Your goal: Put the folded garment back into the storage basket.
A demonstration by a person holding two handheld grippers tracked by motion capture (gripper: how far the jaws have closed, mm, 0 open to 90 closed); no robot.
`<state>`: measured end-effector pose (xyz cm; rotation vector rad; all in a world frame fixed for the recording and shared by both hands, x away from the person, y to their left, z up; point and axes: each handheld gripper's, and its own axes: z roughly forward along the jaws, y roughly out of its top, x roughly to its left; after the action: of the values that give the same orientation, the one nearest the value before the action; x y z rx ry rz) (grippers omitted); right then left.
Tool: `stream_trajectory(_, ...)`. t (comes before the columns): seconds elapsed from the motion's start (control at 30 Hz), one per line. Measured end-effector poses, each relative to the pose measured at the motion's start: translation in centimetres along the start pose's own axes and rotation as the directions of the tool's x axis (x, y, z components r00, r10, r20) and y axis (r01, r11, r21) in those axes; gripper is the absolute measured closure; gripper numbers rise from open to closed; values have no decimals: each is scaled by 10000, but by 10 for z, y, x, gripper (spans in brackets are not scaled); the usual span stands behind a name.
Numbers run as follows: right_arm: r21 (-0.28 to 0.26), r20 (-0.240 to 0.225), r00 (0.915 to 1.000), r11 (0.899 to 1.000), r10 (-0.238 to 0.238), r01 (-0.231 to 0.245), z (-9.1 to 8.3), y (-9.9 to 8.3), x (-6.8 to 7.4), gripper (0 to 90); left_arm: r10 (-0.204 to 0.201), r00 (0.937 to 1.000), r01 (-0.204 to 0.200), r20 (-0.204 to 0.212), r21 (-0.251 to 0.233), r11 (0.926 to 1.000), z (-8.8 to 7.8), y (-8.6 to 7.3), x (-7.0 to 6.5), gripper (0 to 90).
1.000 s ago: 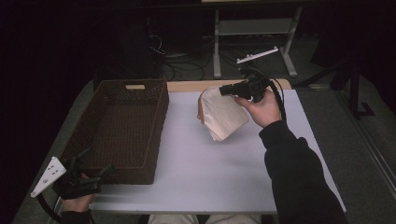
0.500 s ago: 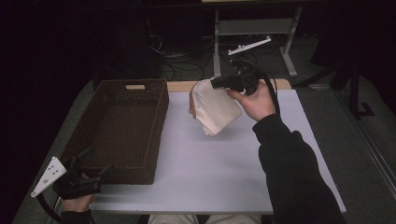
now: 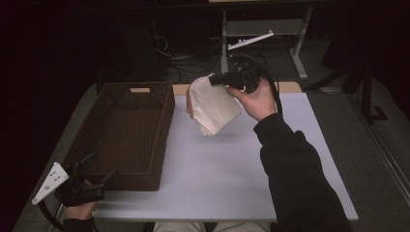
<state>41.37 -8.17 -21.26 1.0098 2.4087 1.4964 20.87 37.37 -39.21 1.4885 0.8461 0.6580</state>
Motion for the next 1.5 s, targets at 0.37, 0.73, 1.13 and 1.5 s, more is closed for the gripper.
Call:
stream_trajectory(0.37, -214, -216, 9997, 9997, -126, 121, 4, 11, 8, 866, -13, 10000, 13, -3, 0, 10000, 0, 0, 0, 0)
stream_trajectory(0.73, -456, -579, 9980, 9987, -267, 240, 12, 25, 20, 866, -10, 10000, 10, 0, -2, 10000, 0, 0, 0, 0)
stream_trajectory(1.13, -645, -978, 9948, 9977, -286, 223, 16, 37, 27, 867, 8, 10000, -8, 28, 15, 10000, 0, 0, 0, 0)
stream_trajectory(1.5, -677, -974, 9942, 9970, -449, 384, 29, 55, 35, 867, -18, 10000, 18, 43, 6, 10000, 0, 0, 0, 0)
